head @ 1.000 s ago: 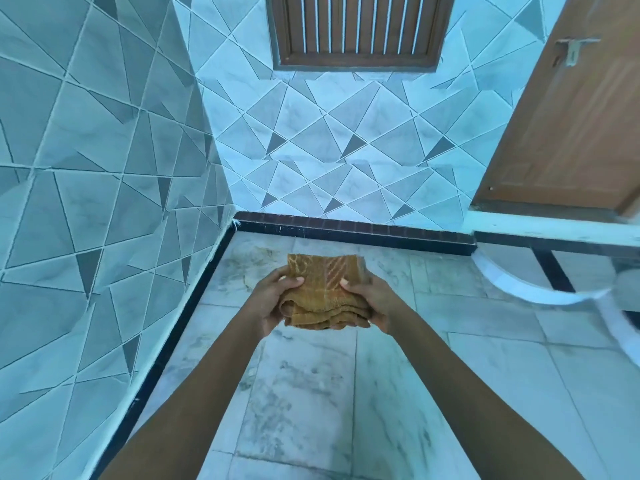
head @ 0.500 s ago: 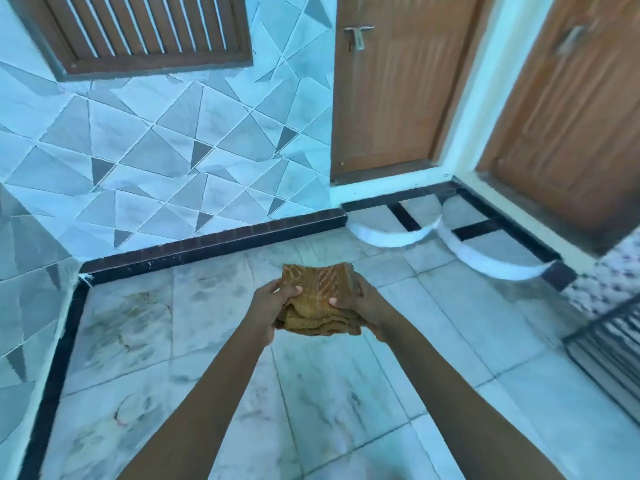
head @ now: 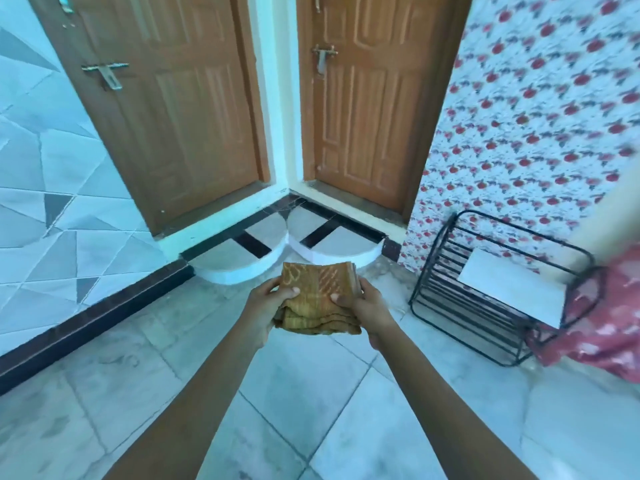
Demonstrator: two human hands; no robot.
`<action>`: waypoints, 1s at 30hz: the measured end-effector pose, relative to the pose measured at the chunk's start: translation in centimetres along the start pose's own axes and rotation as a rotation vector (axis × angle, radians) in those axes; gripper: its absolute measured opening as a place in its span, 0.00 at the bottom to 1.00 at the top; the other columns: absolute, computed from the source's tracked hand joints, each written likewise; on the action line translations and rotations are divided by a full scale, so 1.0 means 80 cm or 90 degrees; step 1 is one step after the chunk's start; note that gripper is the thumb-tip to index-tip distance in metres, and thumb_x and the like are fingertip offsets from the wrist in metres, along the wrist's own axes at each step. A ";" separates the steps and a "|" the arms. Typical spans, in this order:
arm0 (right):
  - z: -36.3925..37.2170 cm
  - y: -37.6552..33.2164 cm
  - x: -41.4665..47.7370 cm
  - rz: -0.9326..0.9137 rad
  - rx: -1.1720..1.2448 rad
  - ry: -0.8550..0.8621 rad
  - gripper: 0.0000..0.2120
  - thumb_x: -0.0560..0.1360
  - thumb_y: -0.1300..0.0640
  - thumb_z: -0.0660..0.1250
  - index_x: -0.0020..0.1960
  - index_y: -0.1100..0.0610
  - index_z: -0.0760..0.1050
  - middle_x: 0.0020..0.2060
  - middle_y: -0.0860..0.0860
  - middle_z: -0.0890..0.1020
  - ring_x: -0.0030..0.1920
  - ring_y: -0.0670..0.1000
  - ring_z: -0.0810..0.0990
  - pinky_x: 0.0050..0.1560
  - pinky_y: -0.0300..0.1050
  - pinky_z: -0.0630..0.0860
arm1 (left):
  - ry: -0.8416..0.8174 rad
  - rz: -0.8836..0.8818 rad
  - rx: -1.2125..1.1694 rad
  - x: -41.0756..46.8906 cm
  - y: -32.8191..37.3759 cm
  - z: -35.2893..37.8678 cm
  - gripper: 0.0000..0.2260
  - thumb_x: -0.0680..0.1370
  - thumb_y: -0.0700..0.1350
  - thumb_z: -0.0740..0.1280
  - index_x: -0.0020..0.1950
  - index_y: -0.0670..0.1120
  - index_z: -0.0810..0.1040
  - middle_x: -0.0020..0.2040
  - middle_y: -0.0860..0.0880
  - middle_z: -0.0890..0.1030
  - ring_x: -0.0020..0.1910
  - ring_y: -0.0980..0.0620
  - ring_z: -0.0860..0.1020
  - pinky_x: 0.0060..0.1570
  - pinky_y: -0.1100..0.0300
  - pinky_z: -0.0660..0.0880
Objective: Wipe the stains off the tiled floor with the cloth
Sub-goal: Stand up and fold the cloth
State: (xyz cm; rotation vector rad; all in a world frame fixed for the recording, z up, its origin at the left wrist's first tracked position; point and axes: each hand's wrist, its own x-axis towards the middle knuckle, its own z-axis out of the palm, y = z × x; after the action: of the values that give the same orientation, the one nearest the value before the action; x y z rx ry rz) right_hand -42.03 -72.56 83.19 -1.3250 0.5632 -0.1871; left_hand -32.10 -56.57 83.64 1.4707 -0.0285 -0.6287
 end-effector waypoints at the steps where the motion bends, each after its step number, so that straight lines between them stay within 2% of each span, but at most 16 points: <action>1: -0.024 -0.004 0.008 -0.004 0.010 0.024 0.20 0.70 0.62 0.73 0.61 0.56 0.73 0.51 0.55 0.82 0.47 0.55 0.82 0.31 0.38 0.76 | -0.015 -0.004 0.011 0.012 0.003 0.027 0.10 0.72 0.39 0.71 0.53 0.46 0.80 0.49 0.44 0.84 0.47 0.47 0.82 0.46 0.53 0.80; 4: -0.100 -0.020 0.032 -0.007 0.045 0.099 0.19 0.71 0.62 0.72 0.61 0.56 0.73 0.51 0.55 0.82 0.47 0.54 0.82 0.34 0.40 0.77 | -0.073 -0.007 0.042 0.056 0.010 0.115 0.11 0.73 0.39 0.71 0.54 0.44 0.80 0.49 0.44 0.84 0.46 0.47 0.82 0.37 0.59 0.78; 9: -0.221 -0.033 0.080 -0.015 0.085 0.216 0.14 0.72 0.63 0.71 0.56 0.55 0.74 0.48 0.55 0.82 0.46 0.54 0.82 0.38 0.43 0.79 | -0.180 -0.025 0.096 0.127 0.014 0.256 0.07 0.74 0.38 0.69 0.50 0.46 0.79 0.44 0.47 0.83 0.41 0.50 0.81 0.33 0.62 0.78; 11: -0.270 -0.038 0.105 -0.014 0.094 0.262 0.13 0.72 0.63 0.71 0.54 0.55 0.74 0.49 0.56 0.82 0.47 0.56 0.82 0.41 0.45 0.80 | -0.224 -0.035 0.107 0.161 0.011 0.311 0.07 0.74 0.37 0.68 0.50 0.47 0.79 0.43 0.47 0.83 0.41 0.50 0.81 0.35 0.62 0.79; 16: -0.386 -0.058 0.167 -0.003 0.114 0.367 0.21 0.71 0.61 0.73 0.63 0.57 0.72 0.53 0.56 0.81 0.49 0.57 0.82 0.40 0.44 0.80 | -0.307 -0.072 0.117 0.253 0.000 0.447 0.13 0.74 0.36 0.69 0.55 0.48 0.78 0.48 0.45 0.82 0.46 0.46 0.81 0.42 0.55 0.77; 18: -0.435 -0.070 0.191 0.006 0.117 0.402 0.20 0.72 0.62 0.72 0.62 0.57 0.73 0.51 0.55 0.82 0.47 0.55 0.81 0.40 0.43 0.80 | -0.334 -0.091 0.122 0.291 0.000 0.505 0.14 0.73 0.36 0.69 0.54 0.50 0.78 0.50 0.45 0.82 0.49 0.44 0.80 0.44 0.54 0.77; 20: -0.481 -0.082 0.214 0.007 0.131 0.439 0.20 0.72 0.63 0.71 0.62 0.57 0.73 0.49 0.54 0.82 0.45 0.53 0.81 0.38 0.42 0.80 | -0.362 -0.117 0.124 0.324 -0.001 0.563 0.15 0.72 0.35 0.70 0.54 0.51 0.77 0.50 0.46 0.82 0.51 0.44 0.79 0.51 0.51 0.76; 22: -0.525 -0.087 0.233 0.010 0.136 0.472 0.21 0.72 0.63 0.71 0.63 0.56 0.72 0.50 0.54 0.82 0.46 0.54 0.82 0.39 0.42 0.80 | -0.369 -0.140 0.138 0.350 -0.005 0.616 0.16 0.72 0.36 0.71 0.53 0.54 0.76 0.50 0.47 0.81 0.53 0.44 0.79 0.55 0.49 0.75; 25: -0.588 -0.087 0.256 0.022 0.146 0.515 0.26 0.71 0.62 0.72 0.67 0.56 0.70 0.55 0.56 0.80 0.51 0.56 0.81 0.46 0.47 0.80 | -0.385 -0.157 0.182 0.377 -0.015 0.687 0.16 0.72 0.37 0.71 0.55 0.54 0.77 0.52 0.46 0.82 0.53 0.43 0.79 0.53 0.48 0.76; 28: -0.651 -0.081 0.280 0.044 0.152 0.548 0.28 0.71 0.62 0.72 0.69 0.55 0.69 0.55 0.57 0.80 0.52 0.58 0.80 0.52 0.53 0.79 | -0.399 -0.173 0.210 0.403 -0.031 0.753 0.16 0.72 0.37 0.71 0.56 0.52 0.77 0.50 0.45 0.82 0.50 0.44 0.81 0.52 0.46 0.78; 30: -0.706 -0.072 0.305 0.057 0.144 0.559 0.27 0.71 0.62 0.72 0.68 0.55 0.69 0.54 0.57 0.80 0.52 0.59 0.80 0.54 0.55 0.79 | -0.388 -0.175 0.216 0.424 -0.050 0.806 0.15 0.72 0.35 0.71 0.55 0.51 0.77 0.47 0.45 0.82 0.46 0.46 0.81 0.45 0.51 0.79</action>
State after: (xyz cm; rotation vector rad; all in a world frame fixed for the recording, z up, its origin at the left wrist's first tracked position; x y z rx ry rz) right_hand -47.77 -133.45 74.27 -0.9497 1.2926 -0.7533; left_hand -30.19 -129.15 76.35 1.5662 -0.4293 -1.3314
